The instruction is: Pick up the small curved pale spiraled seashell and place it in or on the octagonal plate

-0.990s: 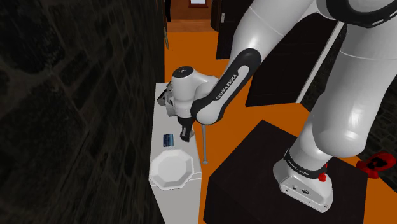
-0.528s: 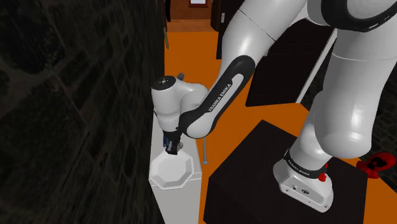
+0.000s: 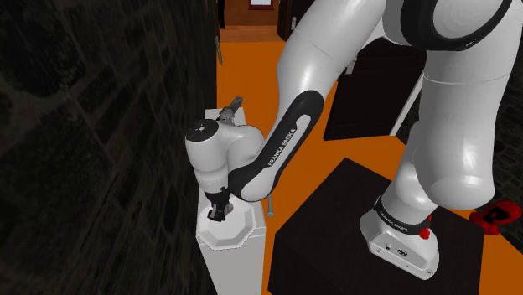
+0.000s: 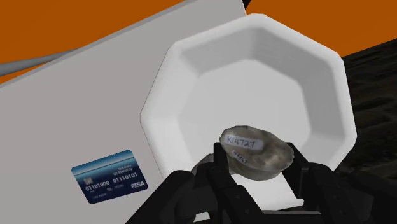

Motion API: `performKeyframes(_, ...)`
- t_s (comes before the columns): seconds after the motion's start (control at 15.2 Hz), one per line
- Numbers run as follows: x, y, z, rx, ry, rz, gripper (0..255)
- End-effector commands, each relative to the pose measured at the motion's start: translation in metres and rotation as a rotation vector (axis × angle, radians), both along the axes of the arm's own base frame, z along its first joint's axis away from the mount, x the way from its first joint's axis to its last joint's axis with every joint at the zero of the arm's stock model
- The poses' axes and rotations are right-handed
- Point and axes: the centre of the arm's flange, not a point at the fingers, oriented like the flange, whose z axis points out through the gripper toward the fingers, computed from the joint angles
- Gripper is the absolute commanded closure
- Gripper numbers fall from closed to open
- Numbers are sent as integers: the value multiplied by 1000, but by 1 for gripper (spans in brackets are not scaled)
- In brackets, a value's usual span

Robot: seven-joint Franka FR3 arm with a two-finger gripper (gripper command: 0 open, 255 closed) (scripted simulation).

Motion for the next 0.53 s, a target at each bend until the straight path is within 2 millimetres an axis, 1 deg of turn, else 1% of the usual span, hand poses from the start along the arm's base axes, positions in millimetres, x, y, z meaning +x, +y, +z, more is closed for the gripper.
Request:
performKeyframes(0.0, 1, 1, -11, 0, 0, 0, 255)
performKeyframes(0.4, 1, 1, -43, 0, 0, 0, 255)
performKeyframes(0.46, 1, 1, -46, 0, 0, 0, 255)
